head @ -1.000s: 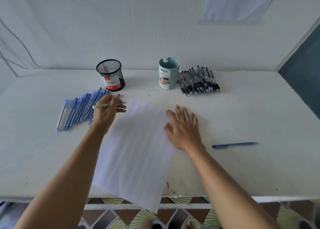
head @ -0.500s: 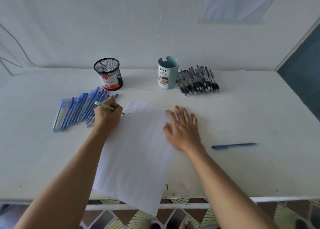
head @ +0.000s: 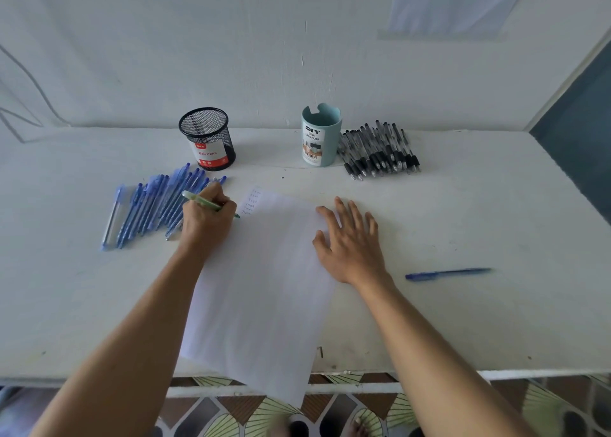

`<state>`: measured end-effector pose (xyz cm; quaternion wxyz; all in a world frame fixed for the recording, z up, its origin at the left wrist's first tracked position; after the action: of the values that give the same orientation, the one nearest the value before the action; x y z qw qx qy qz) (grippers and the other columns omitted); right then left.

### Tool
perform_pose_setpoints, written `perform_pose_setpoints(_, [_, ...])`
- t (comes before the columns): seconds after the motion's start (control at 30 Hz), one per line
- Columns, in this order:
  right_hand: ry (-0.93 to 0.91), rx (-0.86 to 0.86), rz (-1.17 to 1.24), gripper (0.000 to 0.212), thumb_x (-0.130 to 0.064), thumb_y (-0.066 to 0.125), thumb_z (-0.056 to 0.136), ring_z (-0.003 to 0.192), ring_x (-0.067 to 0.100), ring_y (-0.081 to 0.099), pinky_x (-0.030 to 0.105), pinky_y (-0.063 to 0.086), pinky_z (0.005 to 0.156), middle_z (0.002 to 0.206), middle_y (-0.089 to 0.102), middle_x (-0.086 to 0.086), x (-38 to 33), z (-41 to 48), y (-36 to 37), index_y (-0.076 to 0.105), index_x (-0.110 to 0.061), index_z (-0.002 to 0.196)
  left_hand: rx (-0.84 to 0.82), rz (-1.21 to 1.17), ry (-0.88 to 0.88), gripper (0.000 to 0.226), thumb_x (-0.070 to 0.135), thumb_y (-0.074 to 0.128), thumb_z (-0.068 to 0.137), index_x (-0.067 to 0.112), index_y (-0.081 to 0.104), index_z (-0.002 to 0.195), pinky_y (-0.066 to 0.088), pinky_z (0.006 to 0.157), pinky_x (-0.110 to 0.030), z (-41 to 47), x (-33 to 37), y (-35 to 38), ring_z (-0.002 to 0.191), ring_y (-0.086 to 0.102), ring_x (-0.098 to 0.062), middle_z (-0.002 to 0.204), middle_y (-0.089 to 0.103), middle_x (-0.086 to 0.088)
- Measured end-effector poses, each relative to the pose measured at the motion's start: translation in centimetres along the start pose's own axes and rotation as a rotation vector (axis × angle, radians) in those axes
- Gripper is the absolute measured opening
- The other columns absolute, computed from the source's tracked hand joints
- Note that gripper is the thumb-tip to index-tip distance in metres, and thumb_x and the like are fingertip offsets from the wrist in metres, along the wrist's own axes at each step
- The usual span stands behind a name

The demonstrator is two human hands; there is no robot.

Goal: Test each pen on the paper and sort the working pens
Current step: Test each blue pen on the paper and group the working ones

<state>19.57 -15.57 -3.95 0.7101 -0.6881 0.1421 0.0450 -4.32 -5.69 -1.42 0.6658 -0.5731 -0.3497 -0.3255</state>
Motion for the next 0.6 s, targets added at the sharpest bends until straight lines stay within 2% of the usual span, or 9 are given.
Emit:
perform_pose_setpoints(0.17, [-0.004,0.004,0.002,0.06,-0.047,0.024,0.09,0.153,0.025,0.008,0.05,0.003,0.121,0.166,0.014,0.004,0.08,-0.02,0.04,0.03,-0.035,0.149,-0.048,0.02,0.046,0.024,-0.002,0.055,0.085,0.009,0.044,0.067,0.037,0.054,-0.023,-0.47,0.56,0.23,0.058,0.047,-0.015,0.061,0.048,0.0])
perform_pose_setpoints(0.27, [-0.006,-0.001,0.001,0.056,-0.045,0.029,0.094,0.153,0.024,0.007,0.05,0.003,0.121,0.166,0.013,0.004,0.14,0.02,0.09,0.029,-0.035,0.149,-0.012,0.036,0.016,0.017,-0.001,0.057,0.082,0.002,0.046,0.07,0.036,0.054,-0.024,-0.41,0.45,0.08,0.059,0.048,-0.017,0.065,0.053,-0.005])
perform_pose_setpoints(0.4, [0.0,-0.003,0.0,0.054,-0.045,0.032,0.096,0.153,0.023,0.005,0.049,0.002,0.121,0.167,0.011,0.003,0.15,0.05,0.04,0.027,-0.036,0.149,-0.023,0.038,0.02,0.02,-0.001,0.058,0.082,0.006,0.047,0.068,0.04,0.054,-0.025,-0.4,0.6,-0.05,0.059,0.053,-0.019,0.062,0.056,-0.006])
perform_pose_setpoints(0.53, [-0.002,-0.004,-0.005,0.054,-0.045,0.033,0.097,0.153,0.023,0.005,0.049,0.002,0.121,0.167,0.011,0.002,0.16,0.05,0.07,0.027,-0.036,0.149,-0.055,-0.026,0.032,0.019,-0.001,0.059,0.088,0.0,0.049,0.072,0.043,0.041,-0.02,-0.88,1.01,0.1,0.042,0.053,-0.008,0.061,0.062,-0.015])
perform_pose_setpoints(0.6, [-0.004,-0.007,-0.005,0.054,-0.045,0.031,0.096,0.153,0.023,0.005,0.049,0.002,0.121,0.167,0.01,0.002,0.1,0.04,0.02,0.027,-0.036,0.149,-0.051,-0.019,0.045,0.022,-0.003,0.059,0.086,0.004,0.049,0.068,0.041,0.041,-0.018,-0.86,0.99,0.02,0.04,0.051,-0.006,0.059,0.061,-0.015])
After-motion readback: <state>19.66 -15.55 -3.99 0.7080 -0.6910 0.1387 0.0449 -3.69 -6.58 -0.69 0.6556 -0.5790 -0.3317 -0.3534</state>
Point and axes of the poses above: each hand's wrist, its own z-axis towards the middle knuckle, its own y-axis out of the palm, x = y × z, the point moved 2 cm from there along z, towards the middle knuckle
